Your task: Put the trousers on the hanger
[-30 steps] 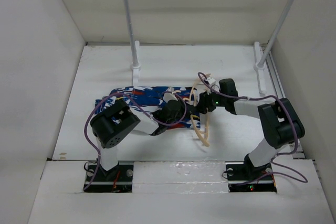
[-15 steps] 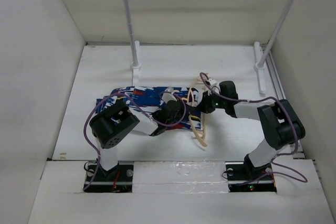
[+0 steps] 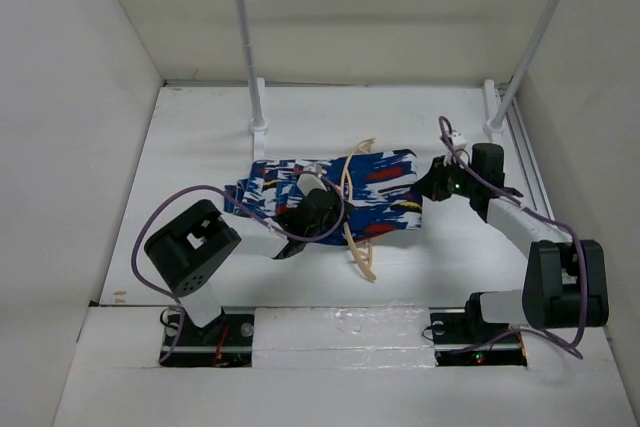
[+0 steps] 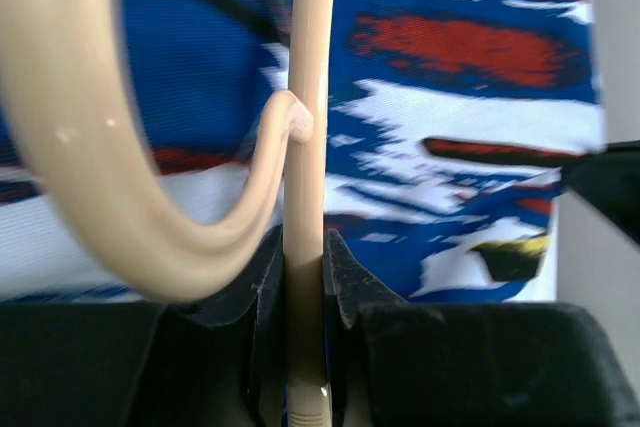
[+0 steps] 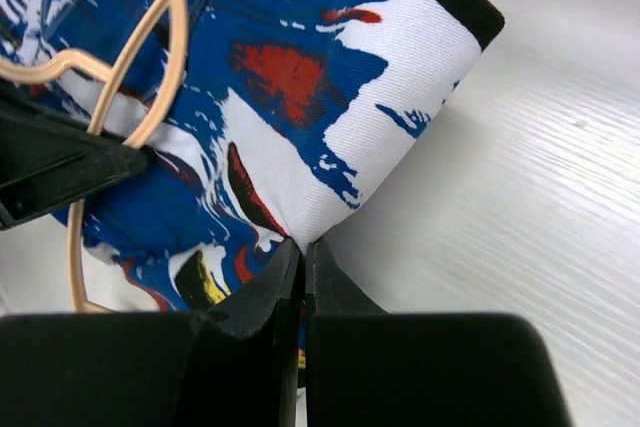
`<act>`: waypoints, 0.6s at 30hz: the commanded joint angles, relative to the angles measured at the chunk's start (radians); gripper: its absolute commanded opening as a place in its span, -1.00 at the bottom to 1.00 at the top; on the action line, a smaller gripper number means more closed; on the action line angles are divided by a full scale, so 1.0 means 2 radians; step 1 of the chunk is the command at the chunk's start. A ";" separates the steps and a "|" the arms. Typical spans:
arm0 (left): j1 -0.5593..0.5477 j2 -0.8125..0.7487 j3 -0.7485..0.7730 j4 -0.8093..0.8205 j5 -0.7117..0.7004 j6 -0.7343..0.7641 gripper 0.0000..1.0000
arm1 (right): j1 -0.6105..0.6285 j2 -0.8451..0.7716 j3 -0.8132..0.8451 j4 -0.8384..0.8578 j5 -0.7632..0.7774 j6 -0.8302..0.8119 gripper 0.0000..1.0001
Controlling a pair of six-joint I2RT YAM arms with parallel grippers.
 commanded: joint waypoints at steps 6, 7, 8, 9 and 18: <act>0.021 -0.074 -0.041 -0.057 -0.015 0.055 -1.00 | -0.099 -0.043 -0.016 -0.048 -0.007 -0.055 -1.00; 0.029 -0.087 -0.043 -0.060 -0.015 0.063 -1.00 | -0.104 -0.043 -0.017 -0.050 -0.008 -0.057 -1.00; 0.029 -0.094 -0.046 -0.063 -0.013 0.067 -1.00 | -0.104 -0.043 -0.016 -0.050 -0.009 -0.058 -1.00; 0.036 -0.098 -0.046 -0.063 -0.008 0.072 -1.00 | -0.104 -0.037 -0.014 -0.054 -0.012 -0.065 -1.00; 0.036 -0.103 -0.012 -0.076 -0.003 0.095 -1.00 | -0.115 -0.002 -0.023 -0.033 -0.007 -0.073 -1.00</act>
